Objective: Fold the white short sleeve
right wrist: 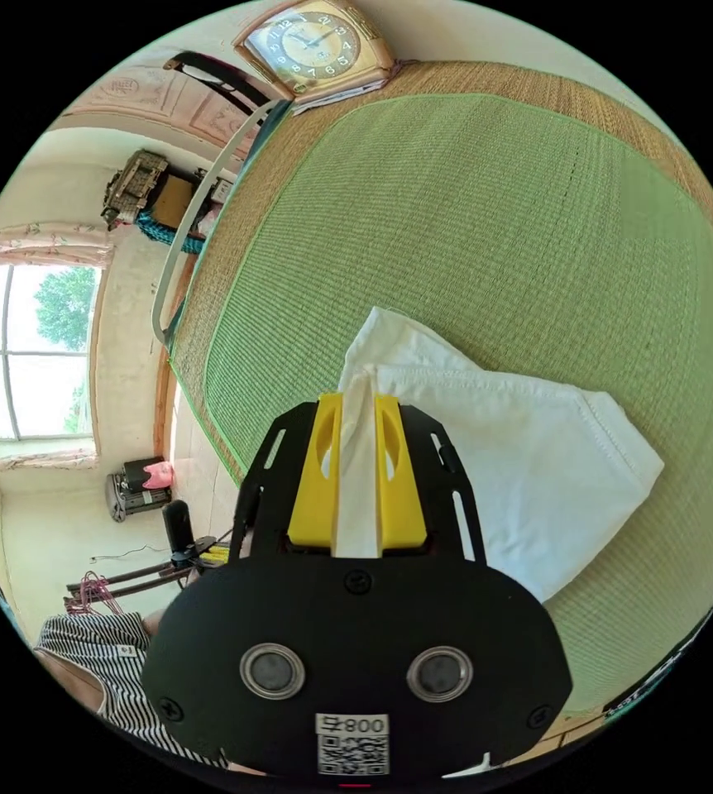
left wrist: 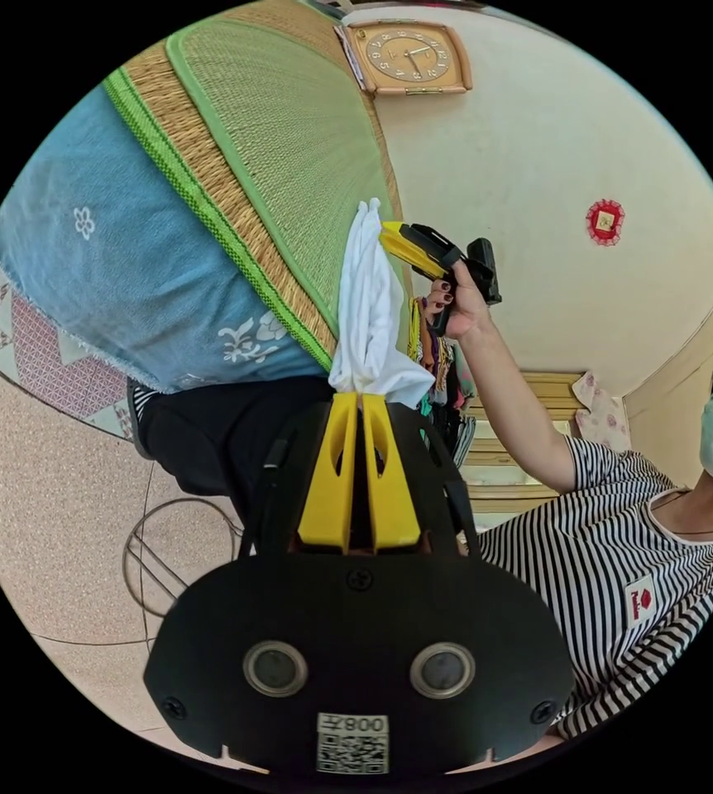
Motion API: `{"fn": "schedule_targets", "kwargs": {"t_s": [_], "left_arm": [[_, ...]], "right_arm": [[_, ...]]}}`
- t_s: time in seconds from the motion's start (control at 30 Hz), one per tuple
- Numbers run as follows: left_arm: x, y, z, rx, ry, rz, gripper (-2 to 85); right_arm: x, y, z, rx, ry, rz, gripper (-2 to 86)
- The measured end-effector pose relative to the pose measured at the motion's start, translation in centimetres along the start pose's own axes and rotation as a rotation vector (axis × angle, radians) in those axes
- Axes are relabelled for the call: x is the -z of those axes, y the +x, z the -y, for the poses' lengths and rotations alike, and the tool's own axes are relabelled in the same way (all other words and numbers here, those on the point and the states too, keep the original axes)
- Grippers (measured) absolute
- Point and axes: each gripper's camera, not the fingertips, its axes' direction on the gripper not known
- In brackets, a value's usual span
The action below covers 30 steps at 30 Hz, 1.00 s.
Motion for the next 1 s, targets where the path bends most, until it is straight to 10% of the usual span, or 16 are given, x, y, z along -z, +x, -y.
{"fn": "schedule_targets", "kwargs": {"t_s": [0.5, 1.0], "left_arm": [[0.8, 5.9, -1.1, -0.164, 0.030, 0.059, 0.2], [-4.9, 9.8, 0.6, -0.240, -0.072, 0.304, 0.2]], "right_arm": [[2.2, -19.9, -24.7, 0.363, -0.021, -0.340, 8.9], [-0.9, -29.8, -28.9, 0.446, -0.010, -0.719, 1.7]]}}
